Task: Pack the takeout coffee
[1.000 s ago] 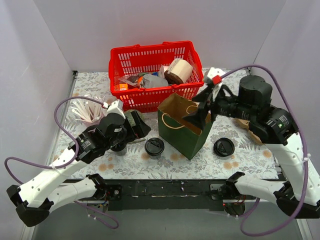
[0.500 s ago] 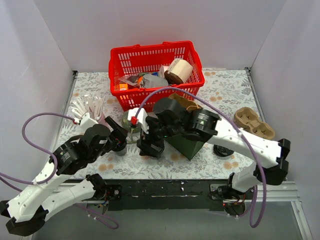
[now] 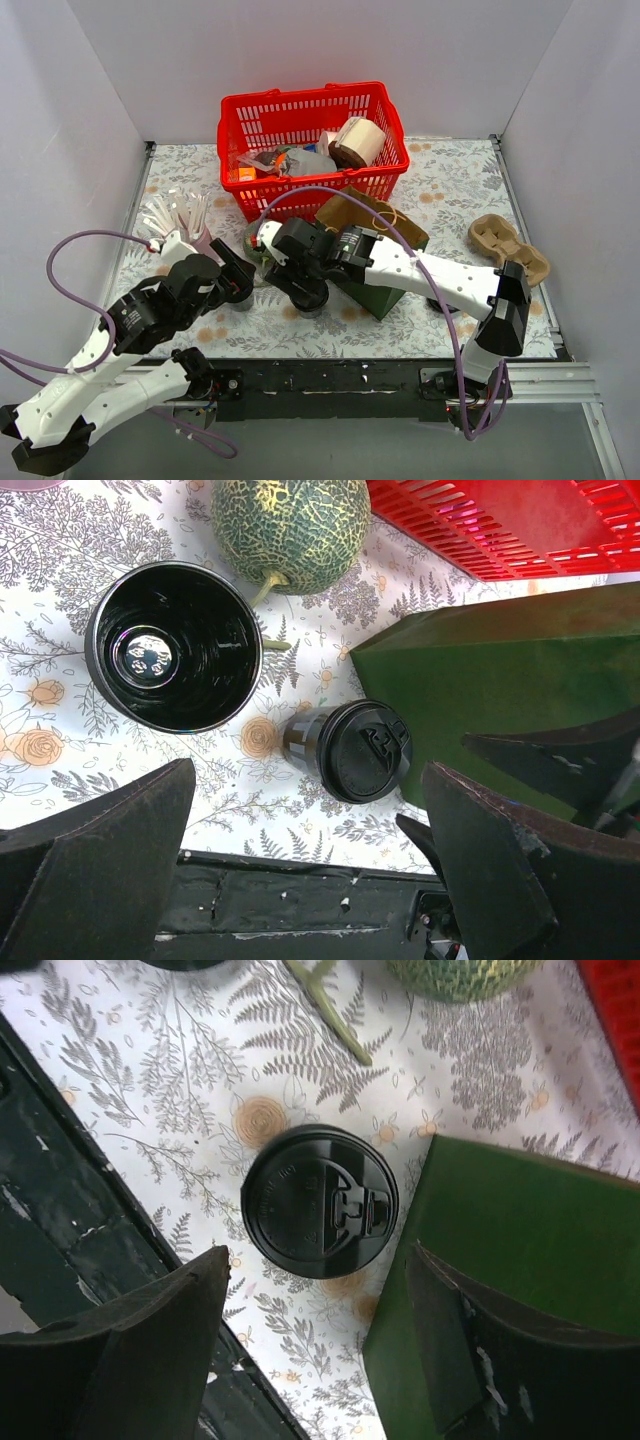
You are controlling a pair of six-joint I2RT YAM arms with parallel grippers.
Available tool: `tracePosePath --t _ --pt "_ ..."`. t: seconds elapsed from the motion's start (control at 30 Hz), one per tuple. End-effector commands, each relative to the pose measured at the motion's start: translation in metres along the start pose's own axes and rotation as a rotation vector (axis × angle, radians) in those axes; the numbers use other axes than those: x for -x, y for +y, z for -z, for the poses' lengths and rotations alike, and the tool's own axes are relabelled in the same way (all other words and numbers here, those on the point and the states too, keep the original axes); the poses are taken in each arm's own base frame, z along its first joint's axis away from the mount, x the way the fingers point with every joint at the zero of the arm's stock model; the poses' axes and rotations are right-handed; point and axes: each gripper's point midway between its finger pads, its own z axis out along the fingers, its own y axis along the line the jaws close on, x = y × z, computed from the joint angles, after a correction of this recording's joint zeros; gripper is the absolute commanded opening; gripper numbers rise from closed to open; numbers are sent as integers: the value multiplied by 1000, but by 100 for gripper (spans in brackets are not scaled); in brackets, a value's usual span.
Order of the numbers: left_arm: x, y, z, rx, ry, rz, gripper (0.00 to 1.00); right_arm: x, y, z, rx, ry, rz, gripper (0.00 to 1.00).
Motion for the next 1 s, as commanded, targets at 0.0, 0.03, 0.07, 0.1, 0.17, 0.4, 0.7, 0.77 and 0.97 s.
tracePosePath --t 0.0,0.03,0.07,0.1,0.17,0.4,0.7,0.77,0.97 --pt "1 -5 -3 -24 -10 -26 98 -12 -24 1 -76 22 -123 77" --pt "0 -5 -3 -27 -9 -29 98 -16 -27 -2 -78 37 -139 77" --pt "0 -5 -4 -28 -8 -31 98 -19 -27 -5 -76 48 -160 75" --pt "-1 -6 -4 -32 -8 -35 98 -25 -29 -9 -77 63 -169 75" --pt "-2 -6 -5 -35 -6 -36 98 -26 -30 -14 -67 62 -179 73" --pt "-4 -9 -9 -43 0 -53 98 -40 -42 -31 -84 94 -224 67" --pt "-5 -13 -10 -60 4 -58 98 -41 -37 -49 7 103 -246 64" --pt "-6 -14 -10 -61 6 -60 98 -43 -37 -52 19 104 -254 61" --pt "-5 -17 -11 -66 7 -65 98 -50 -40 -61 45 122 -268 57"
